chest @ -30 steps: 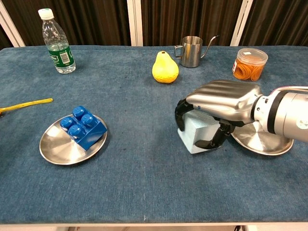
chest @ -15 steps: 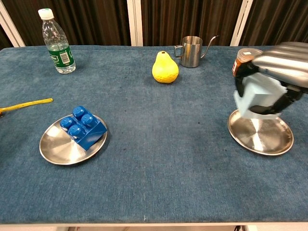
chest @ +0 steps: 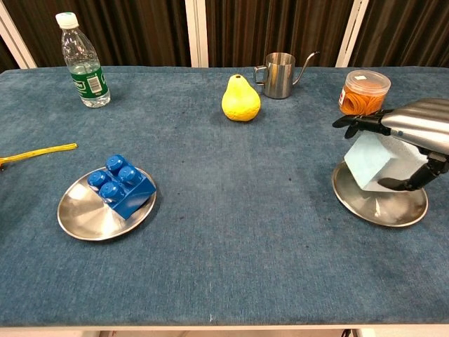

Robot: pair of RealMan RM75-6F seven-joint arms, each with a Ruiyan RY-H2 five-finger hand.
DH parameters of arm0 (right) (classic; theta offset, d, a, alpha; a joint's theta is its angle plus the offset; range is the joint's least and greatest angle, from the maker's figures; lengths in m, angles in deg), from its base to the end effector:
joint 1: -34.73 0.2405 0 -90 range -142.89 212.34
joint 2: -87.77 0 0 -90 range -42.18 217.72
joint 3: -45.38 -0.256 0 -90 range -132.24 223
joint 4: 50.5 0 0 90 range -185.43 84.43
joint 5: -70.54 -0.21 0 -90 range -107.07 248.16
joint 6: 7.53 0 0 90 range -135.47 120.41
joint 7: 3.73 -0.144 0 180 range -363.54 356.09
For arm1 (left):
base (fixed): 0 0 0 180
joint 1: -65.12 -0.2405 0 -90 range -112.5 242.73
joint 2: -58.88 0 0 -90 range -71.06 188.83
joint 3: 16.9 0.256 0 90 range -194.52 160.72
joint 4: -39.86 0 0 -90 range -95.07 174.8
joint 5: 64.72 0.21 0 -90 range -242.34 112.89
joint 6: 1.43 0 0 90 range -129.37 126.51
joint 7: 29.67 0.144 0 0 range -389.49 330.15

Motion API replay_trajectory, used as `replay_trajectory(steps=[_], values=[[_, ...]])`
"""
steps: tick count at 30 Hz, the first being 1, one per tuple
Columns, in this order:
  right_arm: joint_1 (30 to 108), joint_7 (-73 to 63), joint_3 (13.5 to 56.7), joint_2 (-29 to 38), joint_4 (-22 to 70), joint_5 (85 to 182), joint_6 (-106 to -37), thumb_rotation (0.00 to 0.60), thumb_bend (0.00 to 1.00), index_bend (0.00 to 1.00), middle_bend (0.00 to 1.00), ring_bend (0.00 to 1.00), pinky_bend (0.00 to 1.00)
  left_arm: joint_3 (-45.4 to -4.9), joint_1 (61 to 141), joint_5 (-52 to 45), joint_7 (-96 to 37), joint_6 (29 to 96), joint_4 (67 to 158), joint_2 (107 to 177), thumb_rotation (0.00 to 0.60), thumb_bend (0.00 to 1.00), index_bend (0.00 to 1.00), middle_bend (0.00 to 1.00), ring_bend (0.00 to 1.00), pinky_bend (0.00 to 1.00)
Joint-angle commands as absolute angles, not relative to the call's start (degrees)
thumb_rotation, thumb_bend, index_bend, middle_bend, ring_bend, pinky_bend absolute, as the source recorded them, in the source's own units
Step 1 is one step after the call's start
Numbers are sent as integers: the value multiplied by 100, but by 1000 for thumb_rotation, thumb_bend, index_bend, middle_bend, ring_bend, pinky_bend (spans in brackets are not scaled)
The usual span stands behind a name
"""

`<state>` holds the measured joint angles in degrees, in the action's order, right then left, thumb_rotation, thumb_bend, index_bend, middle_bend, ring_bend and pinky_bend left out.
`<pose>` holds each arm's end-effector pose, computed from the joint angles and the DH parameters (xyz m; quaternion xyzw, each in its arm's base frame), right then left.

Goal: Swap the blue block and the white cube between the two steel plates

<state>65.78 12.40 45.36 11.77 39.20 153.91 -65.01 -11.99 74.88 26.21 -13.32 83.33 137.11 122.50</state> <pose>-0.2230 -0.2752 0.0274 0.8088 -0.3070 0.2996 0.4024 -0.2799 0.1739 0.1324 -0.6992 -0.3082 -0.3274 0.5558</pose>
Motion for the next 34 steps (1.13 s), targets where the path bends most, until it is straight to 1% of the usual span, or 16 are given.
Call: replay_trajectory(steps=[1, 2, 4, 6, 8, 9, 11, 14, 16, 19, 22, 27, 30, 34], values=[[6445, 1120, 4626, 1377, 4170, 15522, -6691, 562, 171, 0, 47, 22, 120, -1204, 7460, 2656, -1360, 8342, 13712, 12236, 600, 45, 99, 25, 0, 172], [6404, 1089, 4650, 1430, 4216, 15572, -6765, 527, 143, 0, 28, 8, 105, -1204, 7448, 2675, -1377, 8353, 13713, 12231, 600, 45, 99, 25, 0, 172], [6321, 1037, 4701, 1531, 4308, 15661, -6899, 477, 109, 0, 8, 0, 88, -1205, 7416, 2719, -1417, 8395, 13718, 12215, 600, 45, 99, 25, 0, 172], [6229, 941, 4743, 1649, 4413, 15751, -7049, 446, 90, 0, 1, 0, 75, -1208, 7370, 2764, -1467, 8462, 13714, 12195, 600, 45, 99, 25, 0, 172], [6077, 930, 4774, 1787, 4513, 15865, -7340, 427, 83, 0, 0, 0, 46, -1211, 7304, 2802, -1542, 8560, 13736, 12154, 600, 44, 99, 25, 0, 172], [5966, 960, 4793, 1863, 4572, 15939, -7557, 424, 83, 0, 0, 0, 26, -1210, 7261, 2811, -1584, 8623, 13758, 12122, 600, 44, 99, 23, 0, 172], [5568, 1158, 4862, 2079, 4705, 16137, -8280, 428, 83, 0, 0, 0, 3, -1211, 7118, 2768, -1647, 8806, 13823, 12017, 600, 46, 96, 14, 0, 165], [4782, 1490, 5030, 2395, 4877, 16216, -9418, 435, 83, 0, 0, 0, 0, -1234, 6855, 2540, -1736, 9066, 13892, 11946, 600, 61, 88, 0, 0, 119], [4267, 1390, 5141, 2522, 4846, 16196, -10071, 436, 83, 0, 0, 0, 0, -1259, 6692, 2444, -1943, 9234, 13784, 12058, 600, 66, 88, 0, 0, 97], [3716, 853, 5256, 2554, 4554, 16081, -10620, 435, 83, 0, 0, 0, 0, -1207, 6498, 2573, -2267, 9458, 13507, 12274, 600, 72, 88, 0, 0, 80], [3421, 280, 5256, 2458, 4174, 16006, -10846, 435, 84, 0, 0, 0, 0, -1189, 6333, 2848, -2598, 9796, 13126, 12526, 600, 77, 88, 0, 0, 68], [3333, 96, 5190, 2510, 4011, 16136, -10881, 426, 101, 0, 0, 0, 0, -1242, 6267, 3171, -2496, 10047, 12869, 12739, 600, 85, 88, 0, 0, 54], [3308, 20, 5149, 2533, 3985, 16224, -10870, 423, 101, 0, 0, 0, 0, -1221, 6310, 3286, -2526, 9953, 12865, 12723, 600, 85, 88, 0, 0, 54], [3333, -47, 5091, 2572, 3974, 16185, -10649, 421, 101, 0, 0, 0, 0, -1189, 6405, 3248, -2499, 9611, 12942, 12669, 600, 85, 88, 0, 0, 54]])
